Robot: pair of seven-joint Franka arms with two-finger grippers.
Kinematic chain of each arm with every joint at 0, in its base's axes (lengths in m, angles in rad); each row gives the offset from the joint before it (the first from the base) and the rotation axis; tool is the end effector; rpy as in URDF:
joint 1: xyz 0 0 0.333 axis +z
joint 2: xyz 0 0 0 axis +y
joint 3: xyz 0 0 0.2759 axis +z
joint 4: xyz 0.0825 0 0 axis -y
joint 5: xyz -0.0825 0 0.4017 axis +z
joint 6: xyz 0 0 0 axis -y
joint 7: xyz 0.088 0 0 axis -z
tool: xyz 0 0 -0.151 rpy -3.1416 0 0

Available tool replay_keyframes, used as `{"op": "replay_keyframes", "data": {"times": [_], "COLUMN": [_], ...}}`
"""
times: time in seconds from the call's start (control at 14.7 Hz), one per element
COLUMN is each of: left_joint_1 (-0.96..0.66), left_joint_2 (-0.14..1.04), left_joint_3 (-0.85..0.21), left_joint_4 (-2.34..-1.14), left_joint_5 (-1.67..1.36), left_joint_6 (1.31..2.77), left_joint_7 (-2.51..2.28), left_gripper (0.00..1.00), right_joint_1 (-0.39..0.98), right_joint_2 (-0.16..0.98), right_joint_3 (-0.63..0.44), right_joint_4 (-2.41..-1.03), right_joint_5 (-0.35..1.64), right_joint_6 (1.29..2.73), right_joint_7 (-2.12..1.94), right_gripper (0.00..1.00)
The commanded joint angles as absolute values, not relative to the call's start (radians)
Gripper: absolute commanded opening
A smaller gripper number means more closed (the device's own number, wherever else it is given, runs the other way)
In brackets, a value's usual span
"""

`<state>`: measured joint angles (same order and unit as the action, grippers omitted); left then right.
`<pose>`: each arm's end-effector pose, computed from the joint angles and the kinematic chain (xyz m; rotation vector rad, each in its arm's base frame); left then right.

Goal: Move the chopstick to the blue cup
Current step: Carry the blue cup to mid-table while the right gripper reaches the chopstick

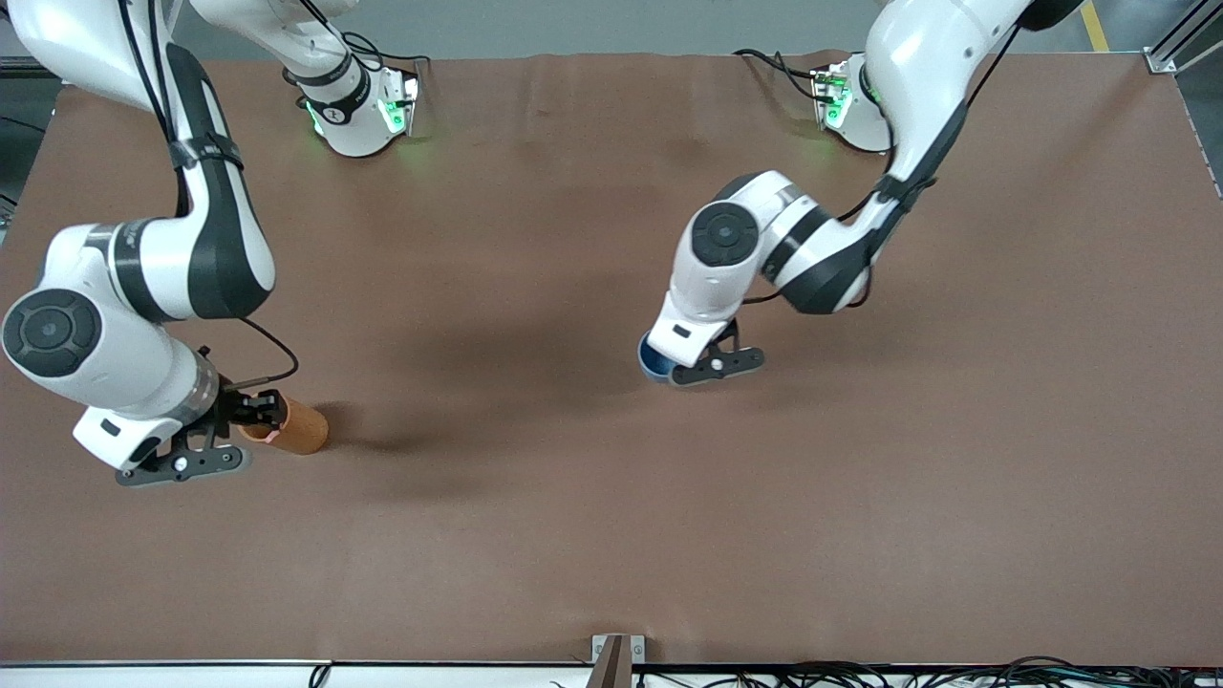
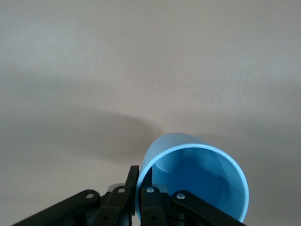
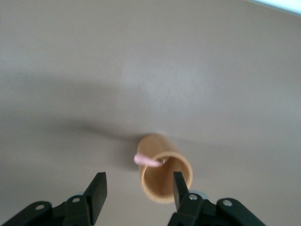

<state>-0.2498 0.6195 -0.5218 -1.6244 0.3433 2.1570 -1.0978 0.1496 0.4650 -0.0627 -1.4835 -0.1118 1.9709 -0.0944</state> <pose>0.5190 -0.4388 0.2113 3.1119 0.3389 -0.0033 0.6910 0.0528 0.3236 2.9898 0.3464 0.0339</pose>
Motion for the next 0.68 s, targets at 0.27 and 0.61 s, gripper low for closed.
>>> {"op": "replay_keyframes", "data": {"times": [0.27, 0.61], "left_joint_1": [-0.235, -0.227], "left_joint_2": [0.690, 0.701], "left_joint_3": [-0.546, -0.546], "left_joint_4": [-1.585, -1.603], "left_joint_5": [0.410, 0.411], "left_joint_6": [2.154, 2.189], "left_joint_7": [-1.115, -1.109], "left_gripper": [0.01, 0.07], "right_joint_1": [0.143, 0.143], "right_joint_2": [0.499, 0.489], "right_joint_3": [-0.057, -0.058], "right_joint_4": [-1.572, -1.592], "right_joint_5": [-0.130, -0.133], "right_joint_6": [2.114, 2.103], "right_joint_7": [-0.184, -0.192], "right_gripper": [0.62, 0.44]}}
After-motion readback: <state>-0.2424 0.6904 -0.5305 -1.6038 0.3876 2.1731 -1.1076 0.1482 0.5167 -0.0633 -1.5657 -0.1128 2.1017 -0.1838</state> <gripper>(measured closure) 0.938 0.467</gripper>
